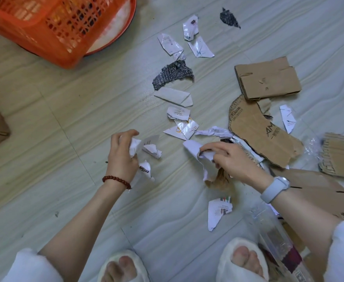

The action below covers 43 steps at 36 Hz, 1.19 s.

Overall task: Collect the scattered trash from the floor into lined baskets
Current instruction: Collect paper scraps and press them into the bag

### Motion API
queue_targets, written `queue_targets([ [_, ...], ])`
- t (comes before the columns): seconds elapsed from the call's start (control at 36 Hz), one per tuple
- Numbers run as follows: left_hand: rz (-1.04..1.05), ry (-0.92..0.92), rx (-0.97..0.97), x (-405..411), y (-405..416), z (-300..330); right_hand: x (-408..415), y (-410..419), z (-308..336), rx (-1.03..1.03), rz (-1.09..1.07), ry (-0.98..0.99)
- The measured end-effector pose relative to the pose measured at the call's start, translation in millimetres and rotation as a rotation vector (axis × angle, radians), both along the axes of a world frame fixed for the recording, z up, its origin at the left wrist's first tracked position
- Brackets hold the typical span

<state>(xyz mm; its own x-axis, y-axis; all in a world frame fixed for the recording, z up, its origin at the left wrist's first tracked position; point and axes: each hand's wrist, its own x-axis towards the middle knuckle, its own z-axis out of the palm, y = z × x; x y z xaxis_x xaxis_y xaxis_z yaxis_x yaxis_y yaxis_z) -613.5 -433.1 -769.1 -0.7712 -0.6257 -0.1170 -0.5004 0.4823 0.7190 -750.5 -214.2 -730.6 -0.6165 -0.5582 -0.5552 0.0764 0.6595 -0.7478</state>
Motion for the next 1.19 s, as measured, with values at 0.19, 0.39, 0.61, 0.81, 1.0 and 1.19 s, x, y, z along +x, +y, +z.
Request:
queue_targets([
  [0.19, -0.288, -0.193, -0.139, -31, 10, 6, 4, 3, -21, 0.337, 0.488, 0.331],
  [0.39, -0.525, -0.459, -0.215, -23, 12, -19, 12, -11, -43, 0.431, 0.593, 0.716],
  [0.61, -0.388, -0.455, -0.202, -18, 12, -30, 24, -4, -68, 0.340, 0.490, 0.626],
  [0.81, -0.390, -0.414, -0.205, -19, 13, -30, 10, -7, -58, 0.191, 0.264, 0.391],
  [1.0, -0.282, -0.097, -0.072, -13, 15, -26, 10, 17, -13, -0.022, 0.316, 0.516],
  [1.19, -0.309, -0.058, -0.039, -17, 30, -22, 63, 58, -35, 0.146, 1.056, 0.537],
])
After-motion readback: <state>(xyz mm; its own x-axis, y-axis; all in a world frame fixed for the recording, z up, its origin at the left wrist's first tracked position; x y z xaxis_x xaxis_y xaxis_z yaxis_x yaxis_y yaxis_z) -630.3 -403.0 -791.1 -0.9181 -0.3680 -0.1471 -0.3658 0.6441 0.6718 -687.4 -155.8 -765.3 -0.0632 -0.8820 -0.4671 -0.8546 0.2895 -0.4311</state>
